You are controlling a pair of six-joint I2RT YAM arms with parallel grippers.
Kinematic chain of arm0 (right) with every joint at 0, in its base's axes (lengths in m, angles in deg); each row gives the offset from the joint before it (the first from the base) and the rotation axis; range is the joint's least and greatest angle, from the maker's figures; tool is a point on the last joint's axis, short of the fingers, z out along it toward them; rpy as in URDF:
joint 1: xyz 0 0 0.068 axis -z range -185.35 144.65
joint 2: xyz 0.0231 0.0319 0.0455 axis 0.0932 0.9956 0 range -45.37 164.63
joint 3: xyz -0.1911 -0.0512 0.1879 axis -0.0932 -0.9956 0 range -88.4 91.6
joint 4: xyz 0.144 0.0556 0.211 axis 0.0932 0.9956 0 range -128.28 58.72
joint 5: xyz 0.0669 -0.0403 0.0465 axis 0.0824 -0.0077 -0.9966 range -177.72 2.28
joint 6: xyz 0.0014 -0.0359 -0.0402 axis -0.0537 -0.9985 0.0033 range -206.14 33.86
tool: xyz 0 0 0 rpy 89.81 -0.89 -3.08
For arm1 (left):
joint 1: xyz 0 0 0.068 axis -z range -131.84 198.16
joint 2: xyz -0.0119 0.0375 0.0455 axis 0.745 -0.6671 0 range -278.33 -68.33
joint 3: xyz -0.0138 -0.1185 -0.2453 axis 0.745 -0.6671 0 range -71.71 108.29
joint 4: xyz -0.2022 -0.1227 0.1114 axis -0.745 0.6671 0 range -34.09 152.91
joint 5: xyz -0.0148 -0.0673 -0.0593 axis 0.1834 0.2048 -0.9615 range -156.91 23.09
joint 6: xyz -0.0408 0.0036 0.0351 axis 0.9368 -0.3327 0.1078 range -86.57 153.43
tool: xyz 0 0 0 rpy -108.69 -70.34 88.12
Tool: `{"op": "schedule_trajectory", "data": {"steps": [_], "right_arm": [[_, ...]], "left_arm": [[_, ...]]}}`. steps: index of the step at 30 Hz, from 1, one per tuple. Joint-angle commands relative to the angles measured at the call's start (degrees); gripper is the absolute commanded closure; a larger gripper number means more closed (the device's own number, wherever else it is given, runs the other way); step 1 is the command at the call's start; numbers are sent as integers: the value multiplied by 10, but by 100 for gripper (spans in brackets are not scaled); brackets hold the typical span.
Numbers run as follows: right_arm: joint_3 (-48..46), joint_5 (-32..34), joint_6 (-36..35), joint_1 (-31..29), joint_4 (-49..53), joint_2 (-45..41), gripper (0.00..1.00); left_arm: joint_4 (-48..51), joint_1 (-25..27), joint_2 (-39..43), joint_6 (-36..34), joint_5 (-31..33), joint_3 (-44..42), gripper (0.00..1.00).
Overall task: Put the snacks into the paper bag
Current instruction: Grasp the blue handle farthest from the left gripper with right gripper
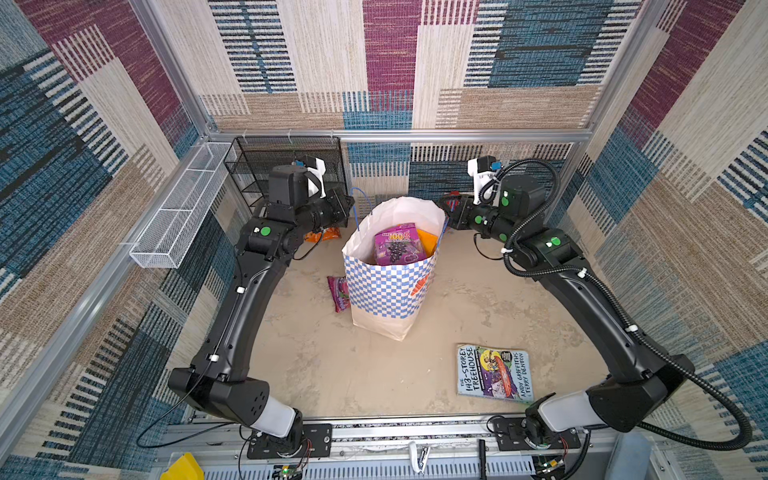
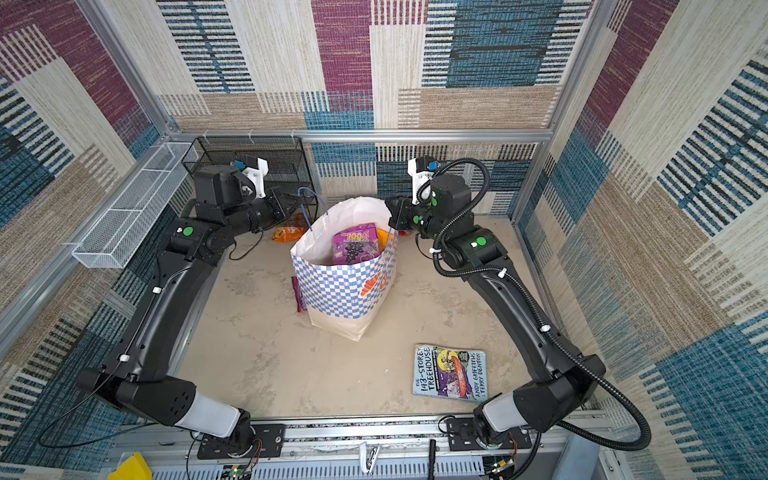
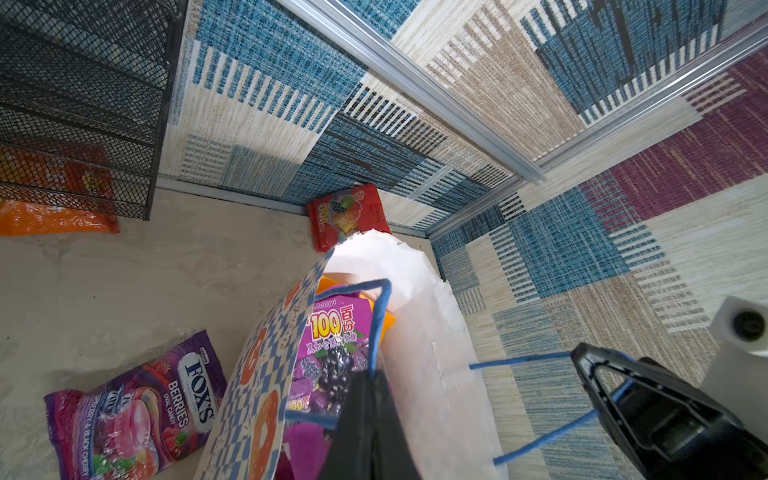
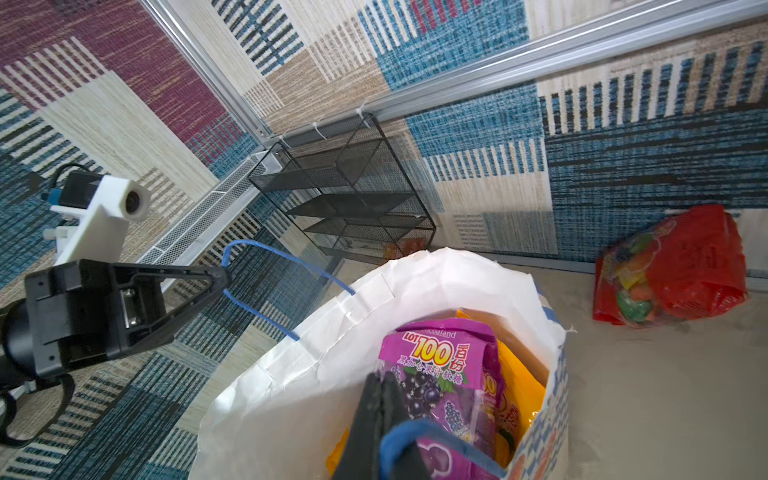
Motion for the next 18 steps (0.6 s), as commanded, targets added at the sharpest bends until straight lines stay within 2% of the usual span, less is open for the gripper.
{"op": "schedule_trajectory", "data": {"steps": [1,7,12,18], "right_arm": [[-20,-22,-1,0,-86,-18,100],[-99,-32,-3,0,-114,-36,100],[-111,-64,-1,0,-112,-29,100],[-110,-67,1,0,-117,-47,100]], "left_arm": [[-73,-1,17,13,-27,-40,100],[-77,-1,34,15,-36,-108,100],[-82,-2,75,1,-15,-148,100],[-86,-2,143,-16,10,-202,100]]}}
